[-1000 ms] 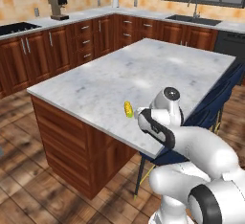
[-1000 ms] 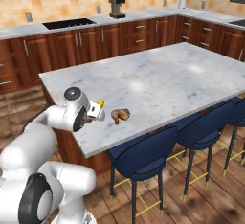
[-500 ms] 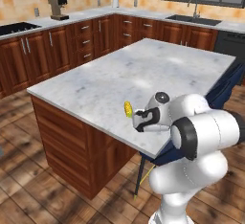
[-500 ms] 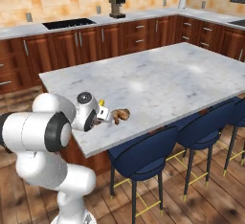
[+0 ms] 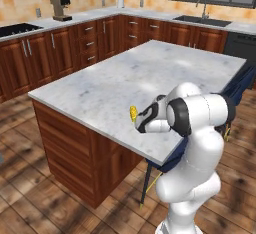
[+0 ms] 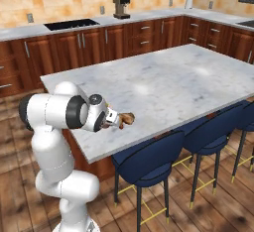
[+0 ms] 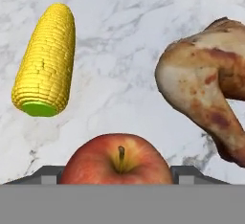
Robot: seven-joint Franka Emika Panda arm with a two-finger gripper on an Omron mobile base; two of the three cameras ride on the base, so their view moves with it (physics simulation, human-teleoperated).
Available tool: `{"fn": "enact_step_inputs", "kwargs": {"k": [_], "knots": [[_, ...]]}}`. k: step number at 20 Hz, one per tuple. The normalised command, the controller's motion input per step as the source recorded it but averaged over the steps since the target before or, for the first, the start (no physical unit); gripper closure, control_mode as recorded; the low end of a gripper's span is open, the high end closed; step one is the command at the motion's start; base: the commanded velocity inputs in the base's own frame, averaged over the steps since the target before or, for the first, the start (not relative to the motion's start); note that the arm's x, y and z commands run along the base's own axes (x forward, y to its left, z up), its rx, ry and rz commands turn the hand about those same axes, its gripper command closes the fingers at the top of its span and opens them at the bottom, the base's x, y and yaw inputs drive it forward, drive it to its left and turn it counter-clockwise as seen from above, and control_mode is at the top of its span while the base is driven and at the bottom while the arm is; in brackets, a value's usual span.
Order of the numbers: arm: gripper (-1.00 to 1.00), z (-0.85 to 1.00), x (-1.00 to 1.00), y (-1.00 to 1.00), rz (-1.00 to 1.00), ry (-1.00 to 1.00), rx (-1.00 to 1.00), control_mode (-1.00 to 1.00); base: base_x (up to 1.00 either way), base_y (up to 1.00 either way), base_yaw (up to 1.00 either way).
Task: Open the fridge, remove the apple, corn, and chicken drumstick, and place them on any counter.
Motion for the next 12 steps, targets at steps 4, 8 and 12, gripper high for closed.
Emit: {"fn": "enact_step_inputs", "kwargs": {"k": [4,8,12], "knots": [[-1.00,-0.16,0.66,-0.05,0.00,0.00,0.00,-1.00,0.00,0.00,0.00],[-1.00,0.04,0.39,0.00,0.00,-0.10,0.00,-1.00,0.00,0.00,0.00],[-1.00,0.93,-0.51,0.00,0.00,-0.37,0.00,-1.00,0.00,0.00,0.00]]}}
